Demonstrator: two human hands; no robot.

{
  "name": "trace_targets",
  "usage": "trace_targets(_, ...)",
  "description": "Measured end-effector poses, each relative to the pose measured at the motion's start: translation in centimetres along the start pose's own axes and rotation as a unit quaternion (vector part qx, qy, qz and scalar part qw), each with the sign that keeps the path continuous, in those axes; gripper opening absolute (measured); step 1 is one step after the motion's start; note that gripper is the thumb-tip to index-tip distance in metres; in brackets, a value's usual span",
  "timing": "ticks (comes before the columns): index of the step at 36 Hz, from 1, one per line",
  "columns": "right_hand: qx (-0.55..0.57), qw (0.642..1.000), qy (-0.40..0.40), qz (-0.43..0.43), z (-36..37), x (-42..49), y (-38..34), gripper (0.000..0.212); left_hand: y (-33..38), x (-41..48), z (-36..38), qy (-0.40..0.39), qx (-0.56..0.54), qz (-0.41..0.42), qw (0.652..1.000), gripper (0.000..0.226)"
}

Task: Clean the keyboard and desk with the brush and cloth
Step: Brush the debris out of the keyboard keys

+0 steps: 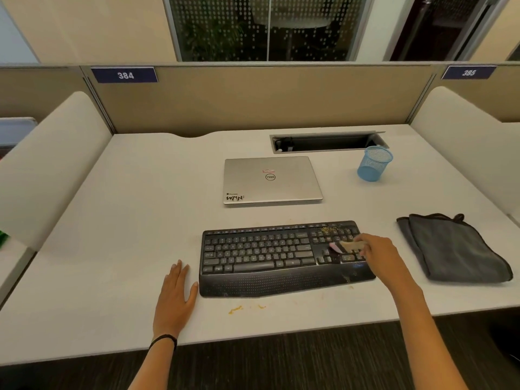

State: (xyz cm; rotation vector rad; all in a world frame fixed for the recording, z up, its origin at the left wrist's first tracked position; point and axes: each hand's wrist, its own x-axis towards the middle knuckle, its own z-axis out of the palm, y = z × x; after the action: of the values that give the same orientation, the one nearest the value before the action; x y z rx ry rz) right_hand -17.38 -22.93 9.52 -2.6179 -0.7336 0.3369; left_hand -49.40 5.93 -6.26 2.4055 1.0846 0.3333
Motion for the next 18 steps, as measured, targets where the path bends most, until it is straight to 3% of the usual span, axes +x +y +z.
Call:
trace_targets(5,-0.065,0.995,-0.078,0.006,-1.0,-0.8,0.4,0.033,0.0,0.0,0.0,-0.003,0.001,-0.003,1.0,0.061)
trace_targets(13,-0.087,0.994,-0.061,-0.025,-1.8,-0.4,-0.4,0.038,0.0,-0.1,0.0,-0.004,0.002,-0.002,1.0,0.061)
trace_targets(18,-0.103,0.988,-0.111,-0.021,-1.0,-1.0,-0.1,0.041,-0.1,0.0,0.0,-0.005,0.003,-0.004,1.0,0.061)
